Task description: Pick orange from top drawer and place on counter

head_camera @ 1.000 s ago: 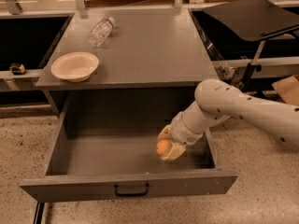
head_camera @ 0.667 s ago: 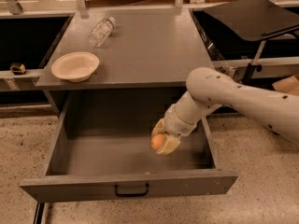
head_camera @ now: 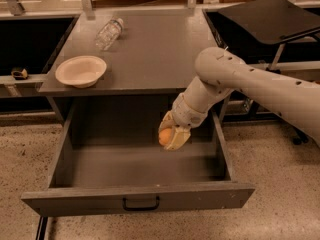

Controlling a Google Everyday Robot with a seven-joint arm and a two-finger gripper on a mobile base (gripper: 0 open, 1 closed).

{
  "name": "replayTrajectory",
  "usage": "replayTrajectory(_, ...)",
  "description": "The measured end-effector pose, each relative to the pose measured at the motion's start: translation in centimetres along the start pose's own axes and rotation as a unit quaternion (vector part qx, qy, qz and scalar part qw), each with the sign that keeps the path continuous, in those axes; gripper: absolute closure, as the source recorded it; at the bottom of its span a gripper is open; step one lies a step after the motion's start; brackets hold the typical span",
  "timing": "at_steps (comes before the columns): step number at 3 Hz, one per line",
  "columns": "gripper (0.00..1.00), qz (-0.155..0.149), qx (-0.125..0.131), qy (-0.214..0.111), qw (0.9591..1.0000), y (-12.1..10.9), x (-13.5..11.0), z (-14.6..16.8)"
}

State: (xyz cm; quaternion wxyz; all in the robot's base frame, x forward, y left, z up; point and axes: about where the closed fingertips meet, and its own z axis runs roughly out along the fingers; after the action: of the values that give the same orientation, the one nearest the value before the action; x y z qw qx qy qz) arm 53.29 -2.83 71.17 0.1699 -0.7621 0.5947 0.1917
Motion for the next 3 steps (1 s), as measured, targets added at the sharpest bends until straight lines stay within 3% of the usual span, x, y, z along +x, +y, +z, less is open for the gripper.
replayTrajectory(1, 1.0, -0.012, 0.026, 0.007, 0.9996, -1.2, -1.5, -2.9)
replayTrajectory(2, 1.0, -0.024, 0.076, 0.027, 0.9964, -2.5, -4.2, -8.3)
replayTrajectory(3, 1.0, 0.026, 0.14, -0.02, 0.9896, -6.4, -3.9, -14.6)
